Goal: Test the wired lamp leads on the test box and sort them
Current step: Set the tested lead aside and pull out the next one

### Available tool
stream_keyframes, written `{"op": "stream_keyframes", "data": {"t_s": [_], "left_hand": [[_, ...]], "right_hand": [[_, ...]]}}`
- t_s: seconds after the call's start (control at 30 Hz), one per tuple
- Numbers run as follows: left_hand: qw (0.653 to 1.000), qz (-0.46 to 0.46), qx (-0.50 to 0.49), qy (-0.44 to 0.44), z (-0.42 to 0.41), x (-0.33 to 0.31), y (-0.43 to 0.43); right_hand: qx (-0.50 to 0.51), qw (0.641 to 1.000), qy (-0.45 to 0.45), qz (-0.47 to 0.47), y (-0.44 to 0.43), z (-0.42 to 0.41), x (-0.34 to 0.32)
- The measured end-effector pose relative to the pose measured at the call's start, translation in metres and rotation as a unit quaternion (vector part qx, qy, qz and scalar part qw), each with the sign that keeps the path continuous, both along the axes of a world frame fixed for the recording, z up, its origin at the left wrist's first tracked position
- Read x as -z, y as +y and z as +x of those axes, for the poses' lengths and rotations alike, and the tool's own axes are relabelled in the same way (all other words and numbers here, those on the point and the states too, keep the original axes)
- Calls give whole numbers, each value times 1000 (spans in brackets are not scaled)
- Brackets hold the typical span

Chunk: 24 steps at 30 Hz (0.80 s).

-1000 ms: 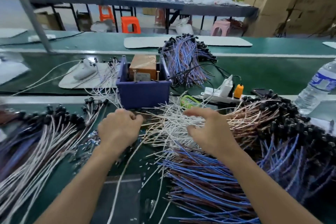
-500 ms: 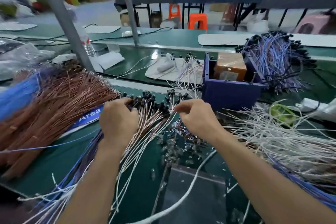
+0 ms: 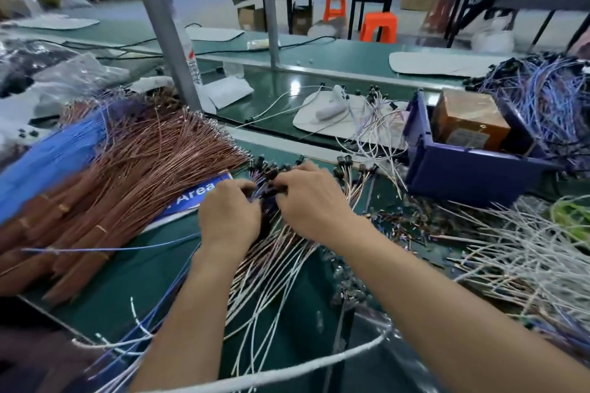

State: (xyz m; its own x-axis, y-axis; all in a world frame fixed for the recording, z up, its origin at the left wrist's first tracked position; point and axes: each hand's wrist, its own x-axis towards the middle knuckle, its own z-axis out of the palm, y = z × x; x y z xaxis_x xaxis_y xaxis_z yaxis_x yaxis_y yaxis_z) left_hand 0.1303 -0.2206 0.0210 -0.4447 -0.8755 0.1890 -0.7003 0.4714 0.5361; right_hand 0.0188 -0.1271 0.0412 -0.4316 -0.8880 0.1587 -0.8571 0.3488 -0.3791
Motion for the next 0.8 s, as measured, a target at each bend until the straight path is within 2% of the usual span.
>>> {"op": "stream_keyframes", "data": {"t_s": [0.1,0.17,0.2,0.27,0.33,0.4,0.5,0.57,0.7,0.8], "left_hand": [[999,-26,-16,-35,0,-2,4],[997,-71,-38,2,0,-6,6],[995,-82,-40,43,1,-10,8],[987,-22,4,160,0,-20,14],[963,56,69,256,-3,-32,23],[945,84,121,292,-6,-42,29],[932,122,194,281,-10,-55,42],[926,167,226,251,-14,-60,53],[915,249,246,198,-15,-56,66],[883,314,295,185,-8,-53,67]], "right_hand": [[63,996,58,7,4,-3,2],[76,994,71,20,5,-4,0],[75,996,47,9,6,-4,-3],[67,990,-108,-60,7,-2,-12],[49,932,-326,-152,10,-3,-23],[35,862,-461,-205,19,-5,-31],[49,838,-485,-247,44,-6,-39],[97,800,-504,-311,69,-14,-44],[210,653,-565,-458,140,-46,-65],[216,550,-597,-543,200,-73,-71]]}}
